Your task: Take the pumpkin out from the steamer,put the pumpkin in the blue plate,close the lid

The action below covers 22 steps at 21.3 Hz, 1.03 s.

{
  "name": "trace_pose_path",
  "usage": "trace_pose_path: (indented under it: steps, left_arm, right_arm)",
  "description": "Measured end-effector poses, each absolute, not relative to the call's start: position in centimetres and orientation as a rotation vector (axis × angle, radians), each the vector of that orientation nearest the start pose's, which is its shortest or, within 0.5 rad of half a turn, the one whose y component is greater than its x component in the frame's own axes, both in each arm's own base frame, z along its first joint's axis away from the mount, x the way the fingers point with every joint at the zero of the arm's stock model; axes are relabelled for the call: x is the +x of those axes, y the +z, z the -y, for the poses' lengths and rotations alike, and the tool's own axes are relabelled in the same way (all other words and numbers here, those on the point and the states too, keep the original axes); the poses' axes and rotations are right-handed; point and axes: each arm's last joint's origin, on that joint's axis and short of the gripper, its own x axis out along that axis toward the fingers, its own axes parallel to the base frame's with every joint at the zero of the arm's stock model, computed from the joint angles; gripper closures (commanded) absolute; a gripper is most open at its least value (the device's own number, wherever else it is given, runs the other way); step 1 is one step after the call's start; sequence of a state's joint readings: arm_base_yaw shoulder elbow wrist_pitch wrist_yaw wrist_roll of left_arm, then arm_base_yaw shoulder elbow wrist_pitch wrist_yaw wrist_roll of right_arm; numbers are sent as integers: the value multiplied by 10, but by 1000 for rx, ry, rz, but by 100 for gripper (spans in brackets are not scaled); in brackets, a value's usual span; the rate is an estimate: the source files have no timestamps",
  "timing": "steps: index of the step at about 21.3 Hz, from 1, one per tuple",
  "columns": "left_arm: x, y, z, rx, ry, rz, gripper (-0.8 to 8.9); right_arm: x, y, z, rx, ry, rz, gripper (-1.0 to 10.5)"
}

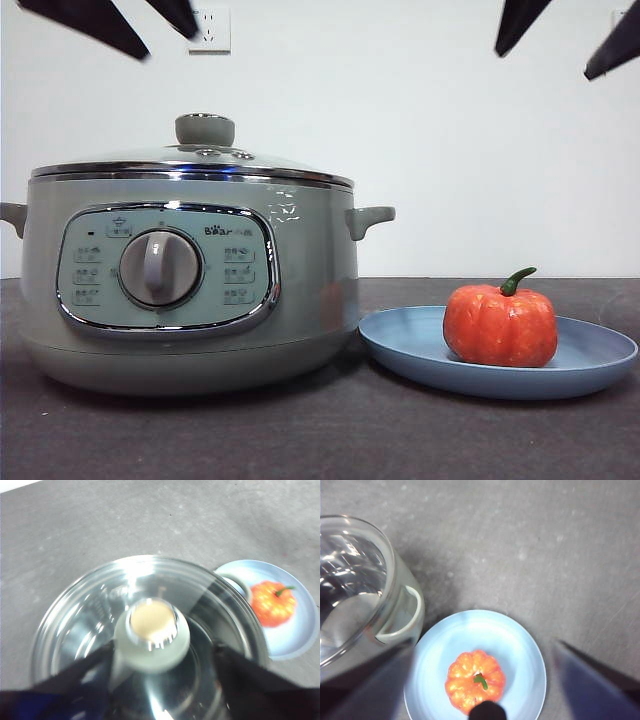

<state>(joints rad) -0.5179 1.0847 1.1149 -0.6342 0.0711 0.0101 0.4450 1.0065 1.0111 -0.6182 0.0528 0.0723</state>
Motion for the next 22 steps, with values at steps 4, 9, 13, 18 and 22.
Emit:
trace_pose_path:
  steps: [4, 9, 13, 18, 22]
  left_arm:
    - [159, 375, 89, 152, -481, -450, 822]
    - [129, 355, 70, 150, -417, -335, 822]
    - [114, 313, 61, 138, -393, -283, 822]
    - [101, 291, 53, 132, -393, -266, 817]
    - [101, 291, 53, 134, -392, -269, 817]
  right_arm:
    - [167, 346, -78, -72, 372, -496, 958]
    - [132, 331, -67, -18, 414, -262, 958]
    - [115, 300, -58, 12, 418, -169, 958]
    - [109, 282, -55, 47, 412, -200, 945]
    - [112, 279, -56, 56, 408, -230, 945]
